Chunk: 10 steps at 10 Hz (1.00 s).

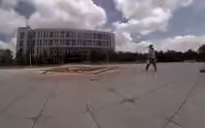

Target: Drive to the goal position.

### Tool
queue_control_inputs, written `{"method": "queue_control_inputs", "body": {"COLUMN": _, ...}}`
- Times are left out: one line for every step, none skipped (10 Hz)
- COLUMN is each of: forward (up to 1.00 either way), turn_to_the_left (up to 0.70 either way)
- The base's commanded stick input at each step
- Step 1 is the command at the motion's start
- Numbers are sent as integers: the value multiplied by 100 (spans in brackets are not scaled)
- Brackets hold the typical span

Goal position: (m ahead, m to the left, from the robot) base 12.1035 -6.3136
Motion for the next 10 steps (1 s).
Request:
{"method": "queue_control_inputs", "body": {"forward": 70, "turn_to_the_left": 0}}
{"method": "queue_control_inputs", "body": {"forward": 70, "turn_to_the_left": 0}}
{"method": "queue_control_inputs", "body": {"forward": 70, "turn_to_the_left": 0}}
{"method": "queue_control_inputs", "body": {"forward": 70, "turn_to_the_left": 0}}
{"method": "queue_control_inputs", "body": {"forward": 70, "turn_to_the_left": 0}}
{"method": "queue_control_inputs", "body": {"forward": 70, "turn_to_the_left": 0}}
{"method": "queue_control_inputs", "body": {"forward": 70, "turn_to_the_left": -33}}
{"method": "queue_control_inputs", "body": {"forward": 70, "turn_to_the_left": -34}}
{"method": "queue_control_inputs", "body": {"forward": 70, "turn_to_the_left": -34}}
{"method": "queue_control_inputs", "body": {"forward": 70, "turn_to_the_left": -34}}
